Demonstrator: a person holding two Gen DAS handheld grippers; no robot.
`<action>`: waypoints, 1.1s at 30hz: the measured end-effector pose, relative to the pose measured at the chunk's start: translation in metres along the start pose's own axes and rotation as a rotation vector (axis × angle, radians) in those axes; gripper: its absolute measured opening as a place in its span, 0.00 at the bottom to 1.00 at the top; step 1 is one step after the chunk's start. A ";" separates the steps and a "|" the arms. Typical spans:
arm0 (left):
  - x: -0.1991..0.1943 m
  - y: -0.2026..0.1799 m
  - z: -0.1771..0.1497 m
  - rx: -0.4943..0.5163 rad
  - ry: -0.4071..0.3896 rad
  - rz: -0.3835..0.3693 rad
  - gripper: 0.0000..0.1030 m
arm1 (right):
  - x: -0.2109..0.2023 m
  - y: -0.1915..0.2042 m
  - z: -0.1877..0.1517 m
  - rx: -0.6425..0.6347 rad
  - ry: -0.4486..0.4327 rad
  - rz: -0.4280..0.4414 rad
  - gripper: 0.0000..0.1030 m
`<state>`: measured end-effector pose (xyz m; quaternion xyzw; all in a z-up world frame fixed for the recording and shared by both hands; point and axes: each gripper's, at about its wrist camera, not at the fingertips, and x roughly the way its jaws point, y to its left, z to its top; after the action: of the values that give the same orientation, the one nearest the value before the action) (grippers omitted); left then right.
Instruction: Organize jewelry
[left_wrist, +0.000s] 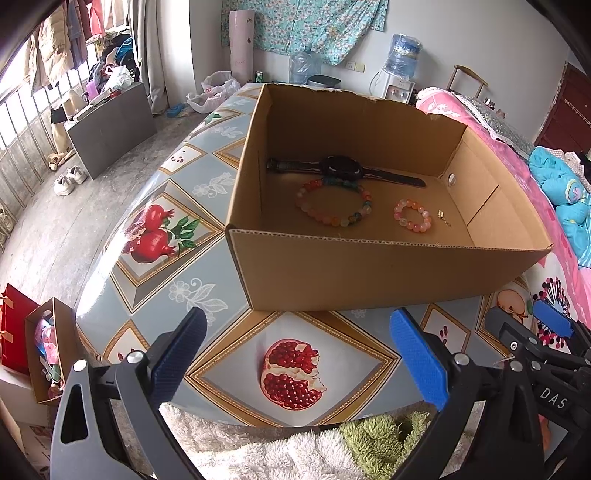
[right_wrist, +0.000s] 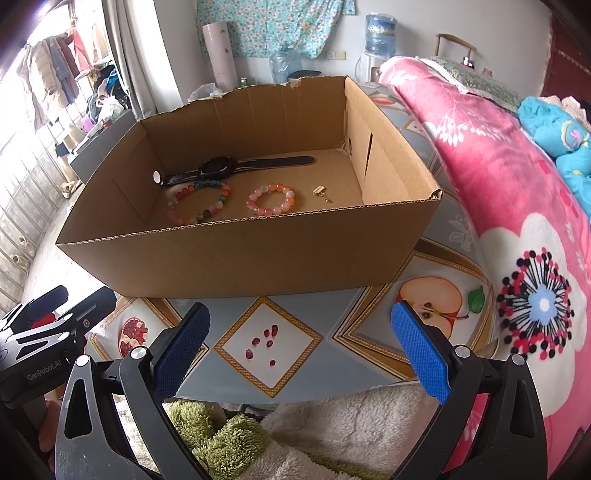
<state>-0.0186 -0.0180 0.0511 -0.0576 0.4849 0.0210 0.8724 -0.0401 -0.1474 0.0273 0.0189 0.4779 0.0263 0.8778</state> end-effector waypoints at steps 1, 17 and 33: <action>0.000 0.000 0.000 0.000 0.000 0.000 0.95 | 0.000 0.000 0.000 0.000 0.000 0.000 0.92; 0.004 0.000 -0.001 -0.001 0.013 0.002 0.95 | 0.005 0.000 0.000 0.005 0.015 0.003 0.92; 0.004 -0.001 -0.001 -0.003 0.016 0.002 0.95 | 0.006 -0.001 0.000 0.011 0.021 0.005 0.92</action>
<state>-0.0178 -0.0189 0.0474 -0.0587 0.4920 0.0220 0.8684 -0.0366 -0.1485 0.0228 0.0247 0.4871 0.0257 0.8726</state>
